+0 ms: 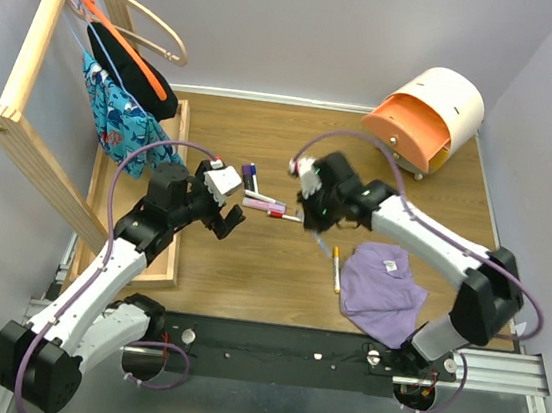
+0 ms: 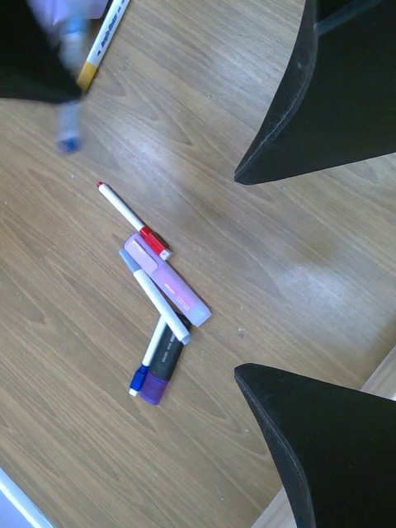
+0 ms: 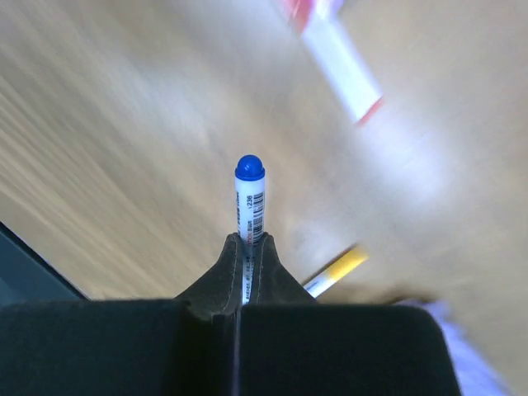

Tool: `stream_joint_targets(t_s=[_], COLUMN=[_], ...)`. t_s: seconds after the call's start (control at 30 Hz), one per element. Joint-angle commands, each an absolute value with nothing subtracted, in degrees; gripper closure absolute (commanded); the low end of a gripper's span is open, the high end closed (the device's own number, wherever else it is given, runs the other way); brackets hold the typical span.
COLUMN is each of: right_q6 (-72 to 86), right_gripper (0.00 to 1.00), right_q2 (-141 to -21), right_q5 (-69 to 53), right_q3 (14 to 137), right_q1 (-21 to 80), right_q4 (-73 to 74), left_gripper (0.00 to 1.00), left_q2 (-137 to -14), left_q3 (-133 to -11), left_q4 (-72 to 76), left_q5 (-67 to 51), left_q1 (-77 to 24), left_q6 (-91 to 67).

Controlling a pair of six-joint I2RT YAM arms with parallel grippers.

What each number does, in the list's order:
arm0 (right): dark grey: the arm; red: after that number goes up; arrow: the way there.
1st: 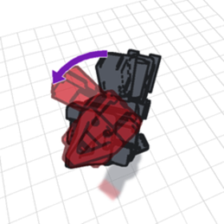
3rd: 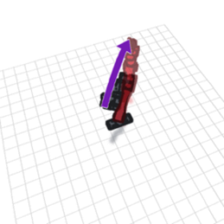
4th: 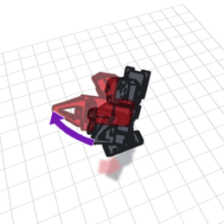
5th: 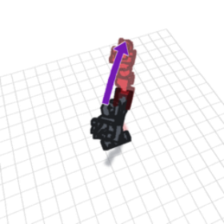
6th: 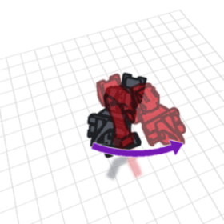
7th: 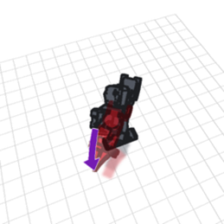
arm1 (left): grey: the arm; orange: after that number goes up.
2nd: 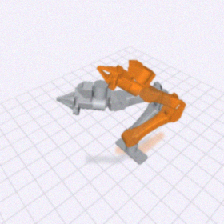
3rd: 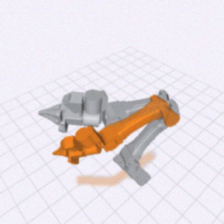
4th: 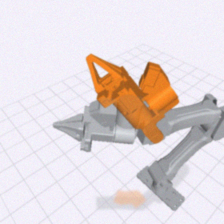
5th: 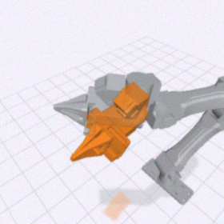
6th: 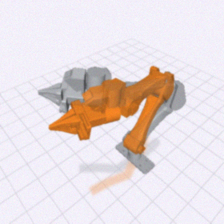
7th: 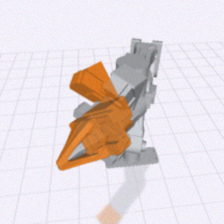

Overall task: Sort the stationery into containers
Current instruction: Pick up the pen from the center of the board, then place the pen in the drawer.

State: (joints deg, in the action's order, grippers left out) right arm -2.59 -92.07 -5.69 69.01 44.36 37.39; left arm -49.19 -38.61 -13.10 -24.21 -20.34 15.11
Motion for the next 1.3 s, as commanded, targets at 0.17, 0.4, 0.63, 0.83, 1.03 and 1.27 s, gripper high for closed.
stream_joint_targets(t_s=[0.17, 0.4, 0.63, 0.83, 1.03, 1.27], right_q6=[-17.9, -25.3, -32.3, -33.4, -35.9, -35.3], right_gripper=[0.99, 0.99, 1.0, 1.0, 0.99, 0.85], right_q2=[-88.8, -96.8, -104.1, -111.3, -112.7, -113.4], right_q5=[-1.7, 1.7, 3.8, 3.7, 5.5, 7.1], right_q3=[94.3, 109.9, 119.3, 129.5, 125.9, 122.9], right_q1=[33.5, 24.4, 15.6, 12.1, 11.9, 11.7], right_q4=[33.5, 34.4, 33.1, 37.5, 39.4, 42.4], left_gripper=[0.01, 0.01, 0.01, 0.01, 0.01, 0.01], left_q2=[-56.6, -58.8, -58.7, -59.1, -59.2, -59.1], left_q3=[-43.9, -44.2, -44.3, -44.7, -45.0, -44.4], left_q4=[-9.8, -6.5, -6.7, -6.5, -6.7, -6.6], left_q5=[-27.4, -27.2, -26.9, -26.8, -26.6, -26.5], left_q1=[-24.8, -26.4, -26.4, -26.4, -26.4, -26.4], left_q6=[17.9, 16.1, 16.1, 16.2, 16.1, 16.1])
